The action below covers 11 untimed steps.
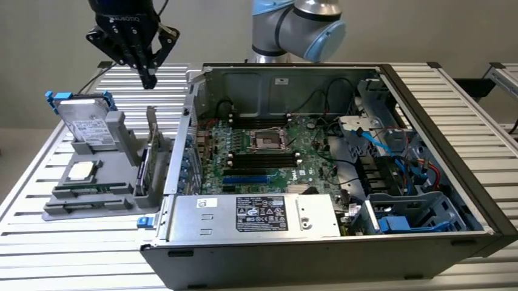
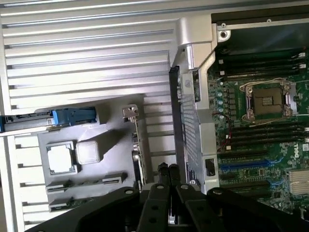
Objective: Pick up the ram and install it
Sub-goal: 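Reach for the ram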
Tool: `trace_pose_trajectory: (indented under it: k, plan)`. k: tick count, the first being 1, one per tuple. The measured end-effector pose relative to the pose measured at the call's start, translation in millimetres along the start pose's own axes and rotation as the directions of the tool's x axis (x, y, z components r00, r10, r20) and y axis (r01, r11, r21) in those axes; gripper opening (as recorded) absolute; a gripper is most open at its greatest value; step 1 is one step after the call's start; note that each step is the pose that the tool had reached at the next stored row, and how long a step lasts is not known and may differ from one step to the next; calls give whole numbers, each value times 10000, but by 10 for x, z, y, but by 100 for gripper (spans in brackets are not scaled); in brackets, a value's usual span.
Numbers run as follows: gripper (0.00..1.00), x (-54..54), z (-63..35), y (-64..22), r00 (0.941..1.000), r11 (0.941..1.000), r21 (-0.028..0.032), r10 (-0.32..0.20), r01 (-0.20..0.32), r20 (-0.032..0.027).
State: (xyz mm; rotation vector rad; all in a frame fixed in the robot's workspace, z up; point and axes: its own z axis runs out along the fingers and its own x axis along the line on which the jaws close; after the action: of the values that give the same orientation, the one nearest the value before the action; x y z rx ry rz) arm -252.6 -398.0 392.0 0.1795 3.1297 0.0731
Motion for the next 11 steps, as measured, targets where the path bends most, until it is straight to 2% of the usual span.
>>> trace_pose_trajectory:
  k: [11]
  plan:
    - [10, 495, 29, -59, 10000, 10000, -1, -3, 3, -3]
